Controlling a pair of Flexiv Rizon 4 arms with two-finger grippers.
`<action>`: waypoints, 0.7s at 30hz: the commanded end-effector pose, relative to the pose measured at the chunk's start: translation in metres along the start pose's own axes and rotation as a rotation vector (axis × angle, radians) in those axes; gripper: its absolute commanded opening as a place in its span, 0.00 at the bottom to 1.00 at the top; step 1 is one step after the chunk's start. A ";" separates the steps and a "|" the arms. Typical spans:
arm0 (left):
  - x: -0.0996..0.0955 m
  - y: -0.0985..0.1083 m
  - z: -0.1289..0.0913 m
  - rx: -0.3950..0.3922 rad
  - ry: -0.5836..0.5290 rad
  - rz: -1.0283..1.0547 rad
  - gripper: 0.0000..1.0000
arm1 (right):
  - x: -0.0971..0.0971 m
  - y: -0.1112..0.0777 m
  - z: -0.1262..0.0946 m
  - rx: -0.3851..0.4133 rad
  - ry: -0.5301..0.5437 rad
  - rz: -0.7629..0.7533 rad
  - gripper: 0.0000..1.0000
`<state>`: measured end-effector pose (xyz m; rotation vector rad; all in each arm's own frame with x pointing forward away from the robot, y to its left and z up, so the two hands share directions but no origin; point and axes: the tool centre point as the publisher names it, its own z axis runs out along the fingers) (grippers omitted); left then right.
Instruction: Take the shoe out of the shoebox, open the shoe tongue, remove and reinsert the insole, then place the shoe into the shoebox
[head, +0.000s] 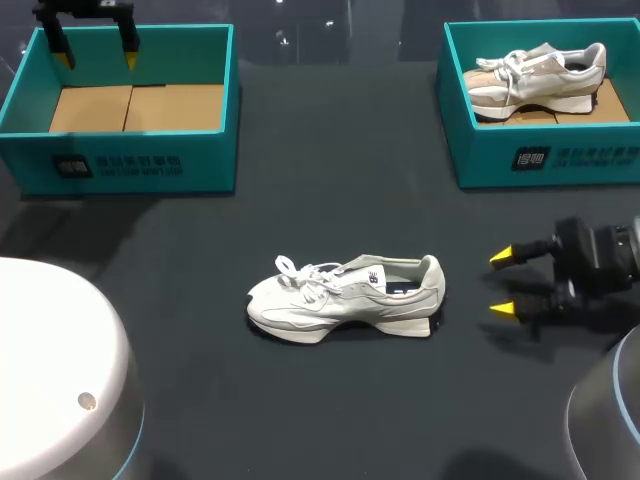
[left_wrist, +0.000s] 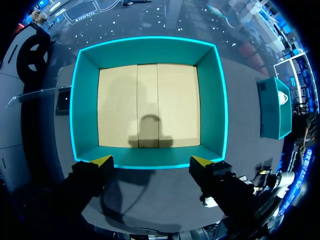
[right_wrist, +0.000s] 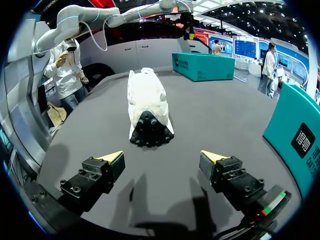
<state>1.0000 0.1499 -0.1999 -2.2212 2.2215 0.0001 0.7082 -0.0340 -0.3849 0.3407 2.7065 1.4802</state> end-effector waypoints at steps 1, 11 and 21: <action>0.000 0.000 0.000 0.000 0.000 0.000 1.00 | -0.001 -0.006 0.000 -0.022 0.003 -0.002 1.00; 0.000 0.000 0.000 0.000 0.000 0.000 1.00 | -0.001 -0.012 0.004 -0.051 0.015 0.001 1.00; 0.000 0.000 0.000 0.000 0.000 0.000 1.00 | 0.003 -0.004 0.013 -0.088 0.010 -0.010 1.00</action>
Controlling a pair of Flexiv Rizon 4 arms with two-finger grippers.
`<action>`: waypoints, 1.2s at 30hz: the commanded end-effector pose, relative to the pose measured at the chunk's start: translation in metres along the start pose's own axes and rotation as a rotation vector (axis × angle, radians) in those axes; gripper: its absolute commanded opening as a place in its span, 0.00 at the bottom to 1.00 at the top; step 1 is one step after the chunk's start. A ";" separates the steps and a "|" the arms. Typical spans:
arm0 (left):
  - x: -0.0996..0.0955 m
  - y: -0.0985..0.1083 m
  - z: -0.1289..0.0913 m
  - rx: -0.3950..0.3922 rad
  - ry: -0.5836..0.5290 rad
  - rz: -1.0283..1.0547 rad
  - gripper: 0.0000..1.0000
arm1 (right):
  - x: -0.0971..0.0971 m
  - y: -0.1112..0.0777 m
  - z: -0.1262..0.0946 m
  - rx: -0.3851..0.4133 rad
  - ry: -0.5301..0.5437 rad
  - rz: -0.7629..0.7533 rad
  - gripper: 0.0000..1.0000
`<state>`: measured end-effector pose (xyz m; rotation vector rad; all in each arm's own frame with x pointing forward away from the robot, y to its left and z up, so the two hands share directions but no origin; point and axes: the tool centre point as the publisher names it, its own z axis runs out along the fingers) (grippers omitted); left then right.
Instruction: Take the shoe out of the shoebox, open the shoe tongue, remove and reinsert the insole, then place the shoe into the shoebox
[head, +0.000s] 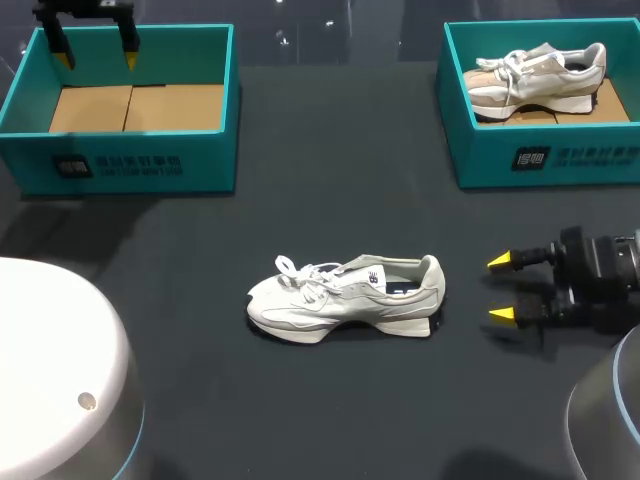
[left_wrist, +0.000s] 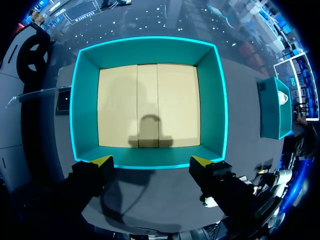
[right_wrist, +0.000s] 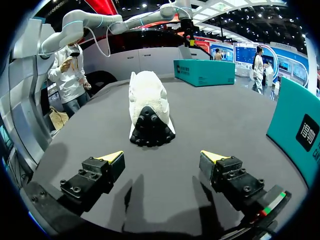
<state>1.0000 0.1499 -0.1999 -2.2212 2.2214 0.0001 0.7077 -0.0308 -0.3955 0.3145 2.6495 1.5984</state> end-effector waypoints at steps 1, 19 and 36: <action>0.000 0.000 0.000 0.000 0.000 0.000 1.00 | 0.004 0.004 0.006 -0.006 -0.013 -0.007 1.00; 0.000 0.000 0.000 0.000 0.000 0.000 1.00 | 0.010 0.027 0.047 -0.033 -0.017 -0.021 1.00; 0.000 0.000 0.000 0.000 0.000 0.000 1.00 | 0.019 0.042 0.075 -0.052 -0.016 -0.024 1.00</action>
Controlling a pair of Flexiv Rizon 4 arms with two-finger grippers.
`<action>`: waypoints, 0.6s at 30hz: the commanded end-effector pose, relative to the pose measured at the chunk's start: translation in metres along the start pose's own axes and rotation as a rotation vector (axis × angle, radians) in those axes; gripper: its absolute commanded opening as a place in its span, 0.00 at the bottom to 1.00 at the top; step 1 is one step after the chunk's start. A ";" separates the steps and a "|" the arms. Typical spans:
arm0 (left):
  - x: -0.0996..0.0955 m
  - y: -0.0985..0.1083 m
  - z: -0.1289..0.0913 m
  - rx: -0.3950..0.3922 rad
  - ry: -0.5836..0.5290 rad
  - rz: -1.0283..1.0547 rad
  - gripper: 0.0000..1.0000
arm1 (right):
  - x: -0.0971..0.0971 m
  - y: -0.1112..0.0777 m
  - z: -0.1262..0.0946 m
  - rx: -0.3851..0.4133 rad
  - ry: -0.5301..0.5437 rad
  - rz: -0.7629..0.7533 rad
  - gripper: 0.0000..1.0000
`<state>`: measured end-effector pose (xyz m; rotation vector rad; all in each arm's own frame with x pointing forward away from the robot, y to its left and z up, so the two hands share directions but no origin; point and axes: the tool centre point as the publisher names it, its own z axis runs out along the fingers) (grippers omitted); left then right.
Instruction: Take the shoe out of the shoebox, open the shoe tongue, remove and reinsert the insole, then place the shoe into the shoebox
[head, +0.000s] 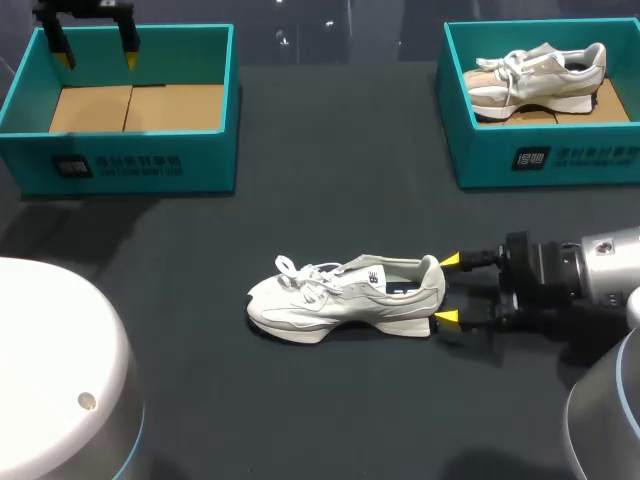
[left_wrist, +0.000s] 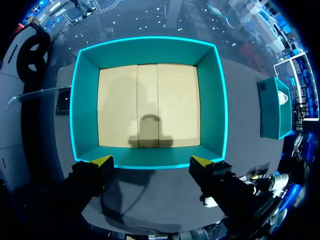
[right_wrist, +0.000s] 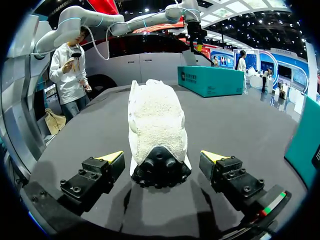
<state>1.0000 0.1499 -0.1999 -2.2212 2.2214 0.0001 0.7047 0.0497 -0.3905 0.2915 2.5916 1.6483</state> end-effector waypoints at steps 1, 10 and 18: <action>0.000 0.000 0.000 0.000 0.000 0.000 1.00 | 0.001 0.002 0.009 -0.004 -0.005 -0.003 1.00; 0.000 0.000 0.000 0.000 0.000 0.000 1.00 | 0.004 0.004 0.020 -0.024 0.003 -0.014 1.00; 0.000 0.000 0.000 0.000 0.000 0.000 1.00 | 0.004 0.007 0.029 -0.032 0.015 -0.026 1.00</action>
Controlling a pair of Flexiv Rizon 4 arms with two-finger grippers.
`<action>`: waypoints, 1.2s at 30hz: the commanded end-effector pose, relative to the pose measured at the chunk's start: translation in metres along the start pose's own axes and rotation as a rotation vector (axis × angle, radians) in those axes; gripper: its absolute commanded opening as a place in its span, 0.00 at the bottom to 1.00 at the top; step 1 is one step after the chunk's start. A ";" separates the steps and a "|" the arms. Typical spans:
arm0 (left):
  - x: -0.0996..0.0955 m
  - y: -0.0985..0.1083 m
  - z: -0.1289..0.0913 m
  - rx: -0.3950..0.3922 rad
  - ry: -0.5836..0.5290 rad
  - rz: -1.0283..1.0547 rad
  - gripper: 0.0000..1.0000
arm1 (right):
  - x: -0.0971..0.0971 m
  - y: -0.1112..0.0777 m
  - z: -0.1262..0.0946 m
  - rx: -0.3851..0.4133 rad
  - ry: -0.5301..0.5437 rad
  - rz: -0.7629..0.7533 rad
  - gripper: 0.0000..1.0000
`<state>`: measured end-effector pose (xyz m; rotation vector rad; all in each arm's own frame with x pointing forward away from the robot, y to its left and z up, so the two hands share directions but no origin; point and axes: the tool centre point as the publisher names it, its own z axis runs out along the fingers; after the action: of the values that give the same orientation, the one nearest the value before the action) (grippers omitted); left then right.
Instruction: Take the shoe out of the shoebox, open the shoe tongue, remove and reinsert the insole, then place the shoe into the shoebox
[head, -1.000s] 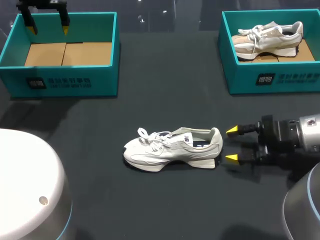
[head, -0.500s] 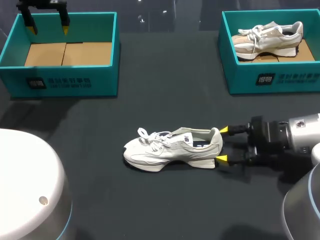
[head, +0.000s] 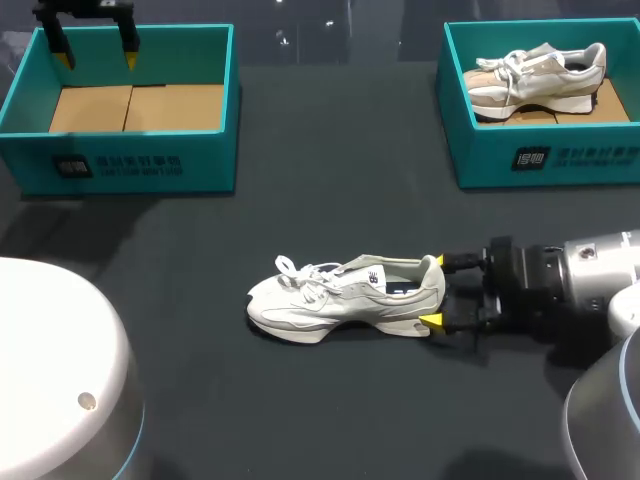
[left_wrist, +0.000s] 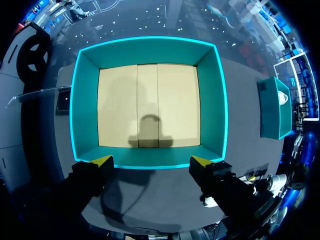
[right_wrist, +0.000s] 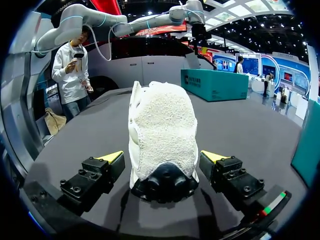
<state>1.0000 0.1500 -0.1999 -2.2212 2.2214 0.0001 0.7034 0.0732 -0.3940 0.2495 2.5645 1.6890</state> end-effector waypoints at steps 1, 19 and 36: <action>0.000 0.000 0.000 0.000 0.000 0.000 1.00 | -0.002 0.000 0.008 -0.001 0.005 -0.005 1.00; 0.000 0.000 0.000 0.000 0.000 0.000 1.00 | -0.001 -0.003 0.030 -0.027 0.046 -0.019 1.00; 0.000 0.000 0.000 0.000 0.000 0.000 1.00 | 0.000 0.000 0.045 -0.036 0.079 -0.031 0.00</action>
<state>1.0000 0.1500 -0.1999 -2.2212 2.2214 0.0001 0.7078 0.1090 -0.4098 0.1471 2.5704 1.7689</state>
